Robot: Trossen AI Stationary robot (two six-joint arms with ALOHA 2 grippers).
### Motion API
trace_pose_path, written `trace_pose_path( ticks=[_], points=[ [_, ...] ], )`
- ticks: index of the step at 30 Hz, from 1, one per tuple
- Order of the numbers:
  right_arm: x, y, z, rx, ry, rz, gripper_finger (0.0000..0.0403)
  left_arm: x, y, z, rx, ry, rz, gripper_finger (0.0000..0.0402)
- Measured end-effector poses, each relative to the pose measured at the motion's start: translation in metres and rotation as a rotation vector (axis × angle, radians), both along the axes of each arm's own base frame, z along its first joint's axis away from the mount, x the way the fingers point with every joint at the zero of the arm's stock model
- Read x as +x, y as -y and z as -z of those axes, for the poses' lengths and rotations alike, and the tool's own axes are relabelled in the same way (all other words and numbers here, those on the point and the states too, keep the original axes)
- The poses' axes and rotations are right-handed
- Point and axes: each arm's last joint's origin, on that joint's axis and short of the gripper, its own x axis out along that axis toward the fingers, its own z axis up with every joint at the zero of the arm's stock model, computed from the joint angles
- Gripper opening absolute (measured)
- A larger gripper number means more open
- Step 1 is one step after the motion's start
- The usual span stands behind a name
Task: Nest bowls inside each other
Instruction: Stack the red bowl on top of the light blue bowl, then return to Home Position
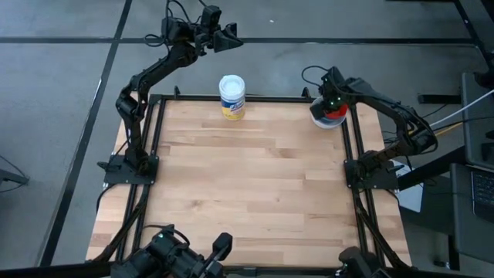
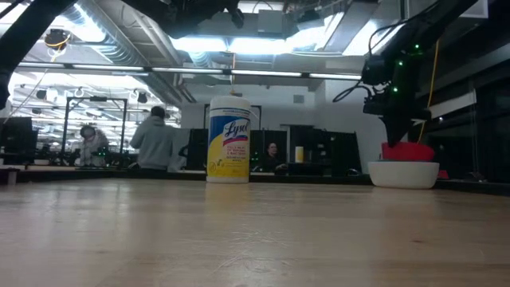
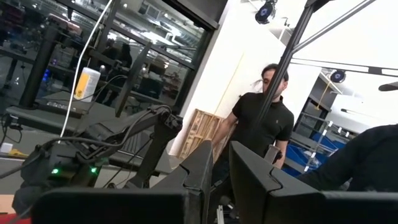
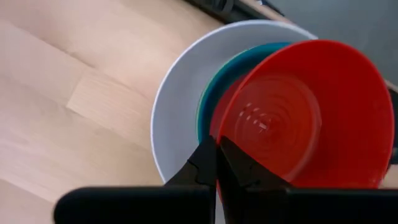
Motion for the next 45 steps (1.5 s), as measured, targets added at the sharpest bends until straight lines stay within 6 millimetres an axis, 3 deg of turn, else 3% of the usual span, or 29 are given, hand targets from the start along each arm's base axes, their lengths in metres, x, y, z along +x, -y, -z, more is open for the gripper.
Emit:
trace_pose_path(
  ticks=[14, 26, 32, 35, 37, 39, 42, 45],
  points=[
    [0.001, 0.000, 0.005, 0.003, 0.032, -0.029, 0.0009, 0.000, 0.000, 0.000, -0.002, -0.001, 0.000, 0.0049],
    [0.001, 0.001, 0.005, -0.015, 0.008, -0.020, 0.0209, 0.000, 0.000, 0.000, -0.004, -0.002, 0.000, 0.0049],
    [0.002, 0.001, 0.004, -0.013, 0.040, 0.011, 0.0257, 0.000, 0.000, 0.000, -0.004, -0.002, 0.000, 0.0049],
    [0.008, 0.002, 0.001, 0.034, 0.213, -0.010, 0.0263, 0.003, 0.002, 0.000, 0.003, 0.002, 0.008, 0.0049],
    [0.018, 0.002, -0.010, 0.029, 0.422, -0.062, 0.0262, 0.008, 0.007, 0.000, 0.024, 0.013, 0.019, 0.0049],
    [0.029, -0.002, -0.035, -0.025, 0.659, -0.140, 0.0257, 0.017, 0.016, 0.000, 0.040, 0.022, 0.044, 0.0049],
    [0.036, -0.023, -0.086, -0.189, 0.934, -0.265, 0.0243, 0.030, 0.029, 0.001, 0.038, 0.021, 0.090, 0.0049],
    [0.024, -0.057, -0.142, -0.310, 1.099, -0.372, 0.0227, 0.036, 0.041, -0.004, 0.043, 0.023, 0.105, 0.0048]
  ],
)
